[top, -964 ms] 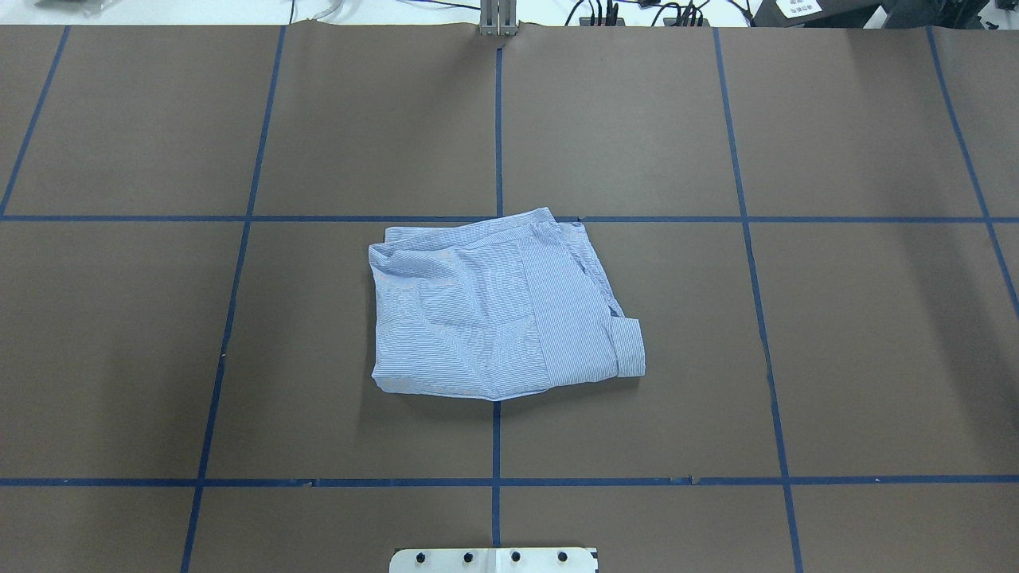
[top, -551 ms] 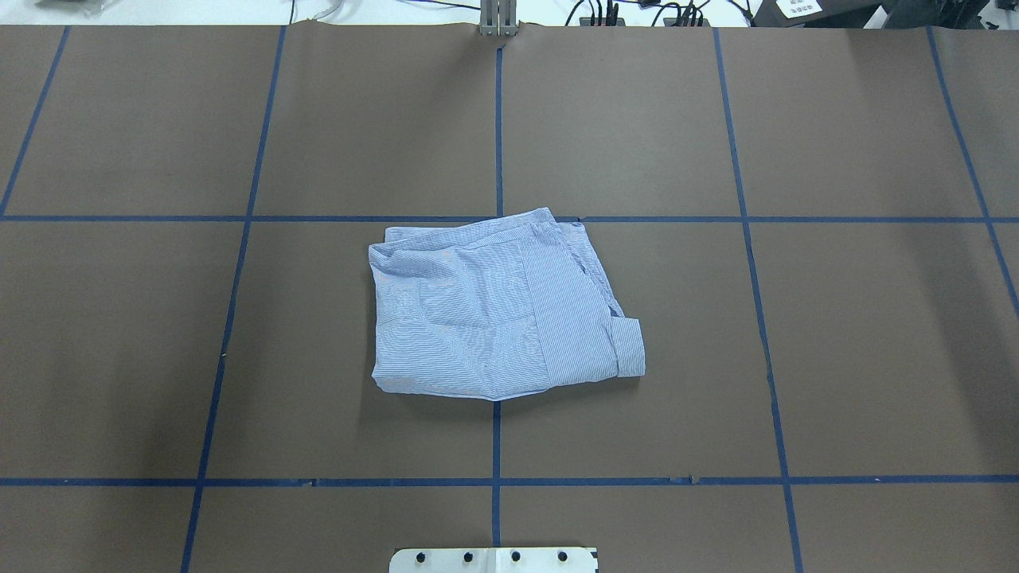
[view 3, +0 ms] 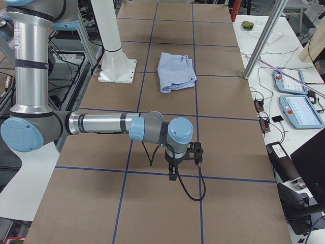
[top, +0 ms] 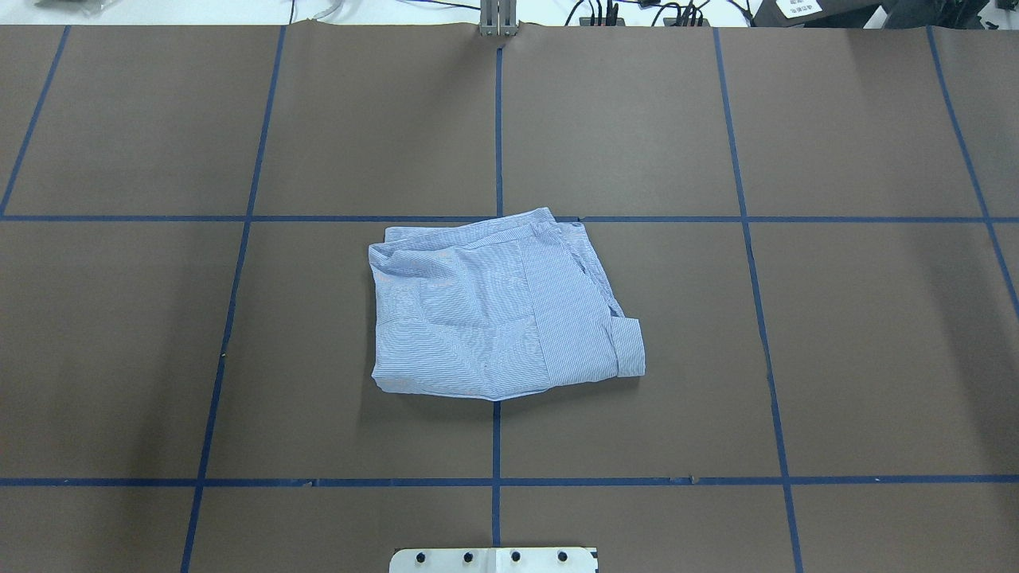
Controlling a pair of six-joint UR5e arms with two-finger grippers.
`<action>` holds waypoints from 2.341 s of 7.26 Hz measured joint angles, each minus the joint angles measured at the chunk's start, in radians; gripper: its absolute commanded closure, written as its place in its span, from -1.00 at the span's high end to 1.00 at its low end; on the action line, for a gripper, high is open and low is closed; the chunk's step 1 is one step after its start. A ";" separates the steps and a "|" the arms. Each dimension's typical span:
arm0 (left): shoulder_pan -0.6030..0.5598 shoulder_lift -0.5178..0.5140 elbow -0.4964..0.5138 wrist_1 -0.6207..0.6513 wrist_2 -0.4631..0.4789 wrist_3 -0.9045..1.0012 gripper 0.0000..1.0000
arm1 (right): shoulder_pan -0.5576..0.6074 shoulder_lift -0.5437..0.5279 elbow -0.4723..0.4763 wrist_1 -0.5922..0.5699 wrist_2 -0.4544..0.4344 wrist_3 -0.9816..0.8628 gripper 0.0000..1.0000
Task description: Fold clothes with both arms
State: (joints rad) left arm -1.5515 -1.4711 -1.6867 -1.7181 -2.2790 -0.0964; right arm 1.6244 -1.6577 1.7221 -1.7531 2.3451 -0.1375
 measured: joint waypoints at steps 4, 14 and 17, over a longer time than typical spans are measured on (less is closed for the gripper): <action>0.001 -0.001 0.026 0.018 -0.006 0.001 0.99 | 0.000 -0.027 0.001 0.003 0.007 0.008 1.00; 0.001 -0.003 0.020 0.017 -0.007 0.001 0.99 | -0.049 -0.028 0.004 0.134 -0.005 0.142 1.00; 0.001 -0.001 0.024 0.015 -0.008 0.001 0.99 | -0.050 -0.028 0.003 0.145 0.005 0.142 1.00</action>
State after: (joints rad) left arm -1.5508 -1.4722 -1.6630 -1.7029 -2.2866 -0.0951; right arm 1.5740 -1.6858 1.7253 -1.6081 2.3496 0.0046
